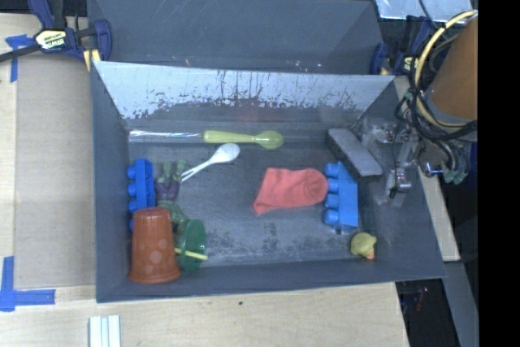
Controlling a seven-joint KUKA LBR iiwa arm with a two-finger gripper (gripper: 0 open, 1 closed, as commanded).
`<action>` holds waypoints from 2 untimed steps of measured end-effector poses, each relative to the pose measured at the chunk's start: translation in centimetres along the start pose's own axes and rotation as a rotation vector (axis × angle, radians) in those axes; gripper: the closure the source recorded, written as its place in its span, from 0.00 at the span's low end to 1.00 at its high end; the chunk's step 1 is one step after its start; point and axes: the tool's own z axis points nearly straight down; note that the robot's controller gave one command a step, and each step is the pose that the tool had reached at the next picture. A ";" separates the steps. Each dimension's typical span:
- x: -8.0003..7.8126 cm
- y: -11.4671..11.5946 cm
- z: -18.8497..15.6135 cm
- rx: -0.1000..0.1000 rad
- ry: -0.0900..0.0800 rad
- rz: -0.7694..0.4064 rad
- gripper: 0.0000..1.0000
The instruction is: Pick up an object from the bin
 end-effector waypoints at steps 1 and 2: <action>-0.2 0.1 -0.4 0.001 -0.008 -0.003 0.00; -1.7 2.9 4.5 0.003 -0.013 -0.079 0.00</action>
Offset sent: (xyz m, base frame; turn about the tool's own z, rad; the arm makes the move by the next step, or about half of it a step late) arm 0.0418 0.0867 -0.1441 -0.2339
